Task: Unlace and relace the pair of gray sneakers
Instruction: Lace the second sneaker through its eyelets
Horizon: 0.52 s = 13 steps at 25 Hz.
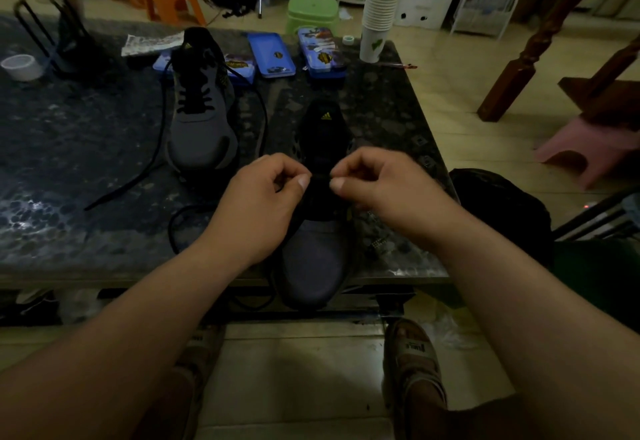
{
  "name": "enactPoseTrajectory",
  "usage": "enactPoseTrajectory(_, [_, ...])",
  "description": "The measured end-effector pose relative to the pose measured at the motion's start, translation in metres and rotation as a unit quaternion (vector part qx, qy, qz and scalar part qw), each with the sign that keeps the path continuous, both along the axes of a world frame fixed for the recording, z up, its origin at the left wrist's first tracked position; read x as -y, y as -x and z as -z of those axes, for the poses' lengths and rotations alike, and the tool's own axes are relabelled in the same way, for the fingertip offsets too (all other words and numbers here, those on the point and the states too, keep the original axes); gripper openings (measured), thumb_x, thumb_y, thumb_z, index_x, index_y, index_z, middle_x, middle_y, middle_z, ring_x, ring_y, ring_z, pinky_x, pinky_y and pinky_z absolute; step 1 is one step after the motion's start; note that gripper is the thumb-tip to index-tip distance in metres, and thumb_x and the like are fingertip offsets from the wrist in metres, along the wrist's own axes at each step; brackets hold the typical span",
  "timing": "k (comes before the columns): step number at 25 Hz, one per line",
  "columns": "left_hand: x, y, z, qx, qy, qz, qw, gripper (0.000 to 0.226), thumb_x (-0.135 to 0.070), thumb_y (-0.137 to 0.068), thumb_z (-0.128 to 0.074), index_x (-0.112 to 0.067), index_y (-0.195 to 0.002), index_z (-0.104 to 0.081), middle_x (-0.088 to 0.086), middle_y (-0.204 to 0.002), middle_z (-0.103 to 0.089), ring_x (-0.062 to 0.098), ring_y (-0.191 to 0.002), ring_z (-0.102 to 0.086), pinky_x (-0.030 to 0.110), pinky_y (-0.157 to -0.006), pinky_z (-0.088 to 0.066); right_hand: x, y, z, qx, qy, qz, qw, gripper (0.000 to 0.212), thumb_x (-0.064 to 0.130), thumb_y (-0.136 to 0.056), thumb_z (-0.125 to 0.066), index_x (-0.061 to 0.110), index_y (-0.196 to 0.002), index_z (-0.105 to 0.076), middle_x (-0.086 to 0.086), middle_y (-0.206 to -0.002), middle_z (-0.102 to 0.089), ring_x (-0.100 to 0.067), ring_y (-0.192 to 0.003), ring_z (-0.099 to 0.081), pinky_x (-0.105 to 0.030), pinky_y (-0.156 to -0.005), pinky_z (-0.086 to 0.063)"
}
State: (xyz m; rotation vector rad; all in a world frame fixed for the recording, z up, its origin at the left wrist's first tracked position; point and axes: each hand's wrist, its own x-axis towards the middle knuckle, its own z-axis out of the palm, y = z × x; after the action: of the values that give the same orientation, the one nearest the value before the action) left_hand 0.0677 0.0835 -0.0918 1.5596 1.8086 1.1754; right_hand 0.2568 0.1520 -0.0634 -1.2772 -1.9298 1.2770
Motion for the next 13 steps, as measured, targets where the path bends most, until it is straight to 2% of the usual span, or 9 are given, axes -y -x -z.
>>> enactPoseTrajectory(4, [0.001, -0.002, -0.002, 0.044, 0.013, -0.010, 0.999, 0.011, -0.022, -0.101, -0.065, -0.024, -0.093, -0.072, -0.017, -0.059, -0.058, -0.003, -0.053, -0.049, 0.011, -0.052, -0.037, 0.008, 0.008, 0.004, 0.050, -0.063, 0.043, 0.996, 0.007, 0.021, -0.091, -0.078, 0.022, -0.096, -0.073, 0.004, -0.083, -0.071, -0.007, -0.075, -0.067, -0.026, -0.071, -0.058])
enactPoseTrajectory(8, [0.001, 0.000, -0.003, 0.049, 0.018, 0.008, 0.999, 0.009, -0.021, -0.101, -0.065, -0.023, -0.096, -0.073, -0.009, -0.070, -0.063, -0.002, -0.059, -0.052, 0.013, -0.057, -0.041, 0.008, 0.010, 0.003, 0.069, -0.066, 0.035, 0.995, 0.006, 0.024, -0.097, -0.072, 0.018, -0.094, -0.073, 0.002, -0.086, -0.073, -0.011, -0.075, -0.068, -0.027, -0.067, -0.057])
enactPoseTrajectory(11, [0.000, 0.006, -0.008, 0.054, 0.035, 0.021, 0.998, 0.005, -0.020, -0.100, -0.065, -0.022, -0.098, -0.070, -0.005, -0.076, -0.062, -0.001, -0.058, -0.050, 0.014, -0.056, -0.041, 0.005, 0.008, 0.004, -0.037, 0.065, 0.072, 0.995, 0.011, 0.016, -0.102, -0.062, 0.007, -0.097, -0.067, -0.006, -0.089, -0.070, -0.017, -0.080, -0.066, -0.030, -0.069, -0.058])
enactPoseTrajectory(13, [0.000, 0.012, -0.012, 0.052, 0.055, 0.023, 0.997, 0.003, -0.020, -0.100, -0.066, -0.019, -0.100, -0.069, -0.002, -0.076, -0.060, 0.001, -0.058, -0.049, 0.014, -0.055, -0.042, 0.001, 0.002, 0.000, -0.194, 0.173, 0.140, 0.956, 0.014, 0.011, -0.105, -0.053, 0.006, -0.097, -0.063, -0.008, -0.090, -0.071, -0.022, -0.090, -0.069, -0.034, -0.079, -0.059])
